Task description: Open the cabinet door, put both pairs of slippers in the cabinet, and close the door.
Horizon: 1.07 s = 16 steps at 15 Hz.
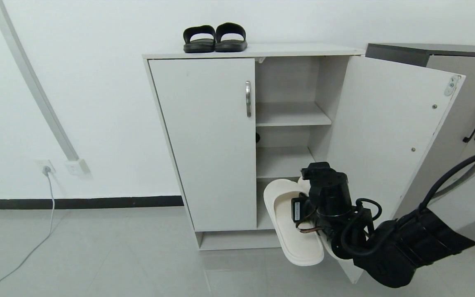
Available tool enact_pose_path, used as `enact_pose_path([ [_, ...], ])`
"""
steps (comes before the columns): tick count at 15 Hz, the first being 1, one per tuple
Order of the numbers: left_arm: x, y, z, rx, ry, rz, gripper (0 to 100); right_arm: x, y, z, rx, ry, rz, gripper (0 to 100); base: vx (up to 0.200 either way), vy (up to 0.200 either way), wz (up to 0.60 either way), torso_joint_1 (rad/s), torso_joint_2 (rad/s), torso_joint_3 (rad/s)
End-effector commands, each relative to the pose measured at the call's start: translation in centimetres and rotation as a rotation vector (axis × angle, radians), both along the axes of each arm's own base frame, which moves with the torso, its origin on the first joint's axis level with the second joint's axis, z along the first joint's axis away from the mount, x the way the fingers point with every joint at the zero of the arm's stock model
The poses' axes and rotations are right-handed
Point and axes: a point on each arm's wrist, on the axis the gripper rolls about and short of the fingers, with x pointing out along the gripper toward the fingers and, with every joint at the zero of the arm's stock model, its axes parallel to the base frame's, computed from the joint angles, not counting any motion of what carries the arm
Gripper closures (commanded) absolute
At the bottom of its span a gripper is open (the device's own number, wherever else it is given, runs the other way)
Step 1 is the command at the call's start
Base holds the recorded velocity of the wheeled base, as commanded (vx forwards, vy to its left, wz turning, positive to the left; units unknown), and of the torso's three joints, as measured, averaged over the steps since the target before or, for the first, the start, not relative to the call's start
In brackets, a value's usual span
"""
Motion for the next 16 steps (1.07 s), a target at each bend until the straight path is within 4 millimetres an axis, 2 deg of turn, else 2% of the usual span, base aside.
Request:
enact_pose_path([
  [1, 0.0, -0.1, -0.4, 0.026, 0.006, -0.083, 100, 0.0, 0.1, -0.4, -0.008, 0.008, 0.002, 100, 0.000, 0.000, 0.00, 0.000, 0.00, 0.000],
  [2, -0.5, 0.0, -0.5, 0.030, -0.049, -0.173, 100, 0.1, 0.2, -0.7, -0.010, 0.011, 0.002, 100, 0.000, 0.000, 0.00, 0.000, 0.00, 0.000],
  [5, -0.7, 0.0, -0.6, 0.027, -0.077, -0.149, 100, 0.2, 0.6, -1.3, -0.013, 0.014, 0.008, 100, 0.000, 0.000, 0.00, 0.000, 0.00, 0.000],
  [7, -0.7, 0.0, -0.6, 0.027, -0.077, -0.149, 100, 0.5, 1.0, -0.9, -0.011, -0.009, -0.016, 100, 0.000, 0.000, 0.00, 0.000, 0.00, 0.000],
  [10, -0.7, 0.0, -0.6, 0.019, -0.077, -0.149, 100, 2.1, 3.7, -0.6, 0.010, -0.082, -0.098, 100, 0.000, 0.000, 0.00, 0.000, 0.00, 0.000],
  [13, -0.7, 0.0, -0.6, 0.019, -0.077, -0.149, 100, 2.6, 4.7, -0.6, 0.011, -0.086, -0.097, 100, 0.000, 0.000, 0.00, 0.000, 0.00, 0.000],
  [16, -0.7, 0.0, -0.6, 0.021, -0.077, -0.149, 100, 3.9, 5.9, -1.0, 0.007, -0.090, -0.119, 100, 0.000, -0.200, 0.00, -0.001, 0.00, 0.002],
])
